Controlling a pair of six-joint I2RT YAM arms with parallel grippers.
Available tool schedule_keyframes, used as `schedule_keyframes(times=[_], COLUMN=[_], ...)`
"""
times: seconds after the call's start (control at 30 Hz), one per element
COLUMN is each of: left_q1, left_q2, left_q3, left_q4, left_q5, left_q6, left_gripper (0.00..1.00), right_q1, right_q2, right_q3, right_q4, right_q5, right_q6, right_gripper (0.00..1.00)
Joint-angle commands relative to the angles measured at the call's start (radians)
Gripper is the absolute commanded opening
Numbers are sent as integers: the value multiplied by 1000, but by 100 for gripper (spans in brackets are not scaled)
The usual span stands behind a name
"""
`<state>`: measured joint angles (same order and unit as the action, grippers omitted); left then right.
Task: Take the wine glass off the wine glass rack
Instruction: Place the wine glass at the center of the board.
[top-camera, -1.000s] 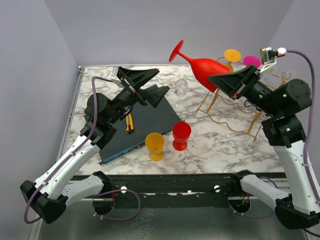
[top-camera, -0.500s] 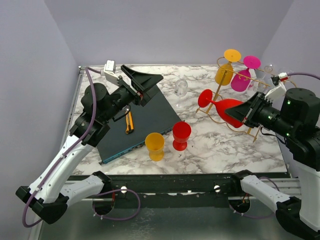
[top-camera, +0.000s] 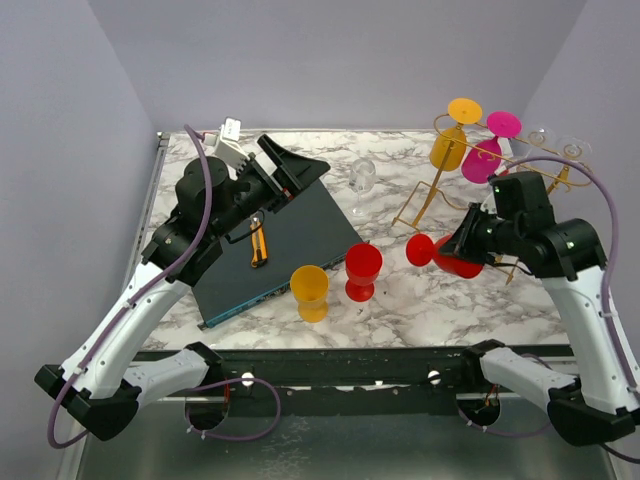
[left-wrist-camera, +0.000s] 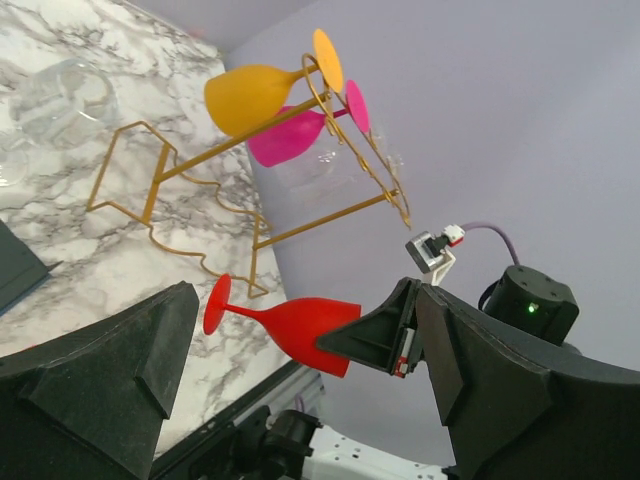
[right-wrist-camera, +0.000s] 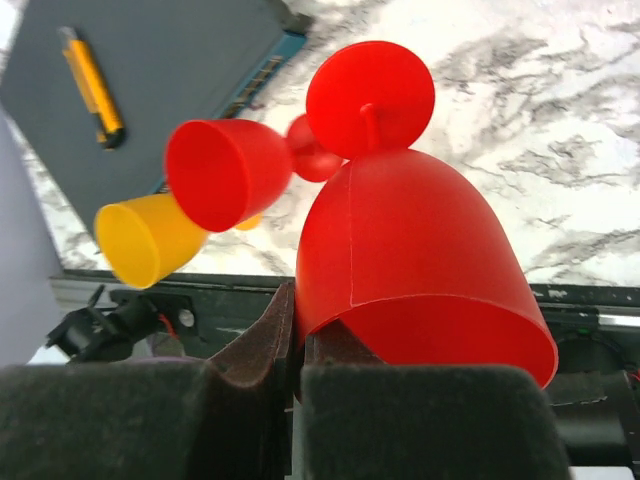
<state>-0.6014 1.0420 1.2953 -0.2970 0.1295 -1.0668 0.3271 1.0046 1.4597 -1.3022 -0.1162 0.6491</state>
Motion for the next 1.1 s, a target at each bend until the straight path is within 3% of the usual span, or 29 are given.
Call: schedule_keyframes(times=[0.0, 0.37, 0.77, 1.07], left_q1=[6, 16, 78, 104], left_q2=[3, 47, 36, 30], left_q3=[27, 48, 81, 76], left_q4=[-53, -99, -166, -176], left_q5=[-45, -66, -77, -73], left_q6=[103, 188, 258, 276], left_gripper=[99, 99, 99, 99], right_q1=[0, 36, 185, 211], right_q2=[38, 143, 348, 470], right_q3=[-58, -175, -129, -71], right_q4=[35, 160, 195, 230], right_q5=[58, 74, 217, 209], right_q6=[-23, -14, 31, 8], right_gripper=[0, 0, 0, 0])
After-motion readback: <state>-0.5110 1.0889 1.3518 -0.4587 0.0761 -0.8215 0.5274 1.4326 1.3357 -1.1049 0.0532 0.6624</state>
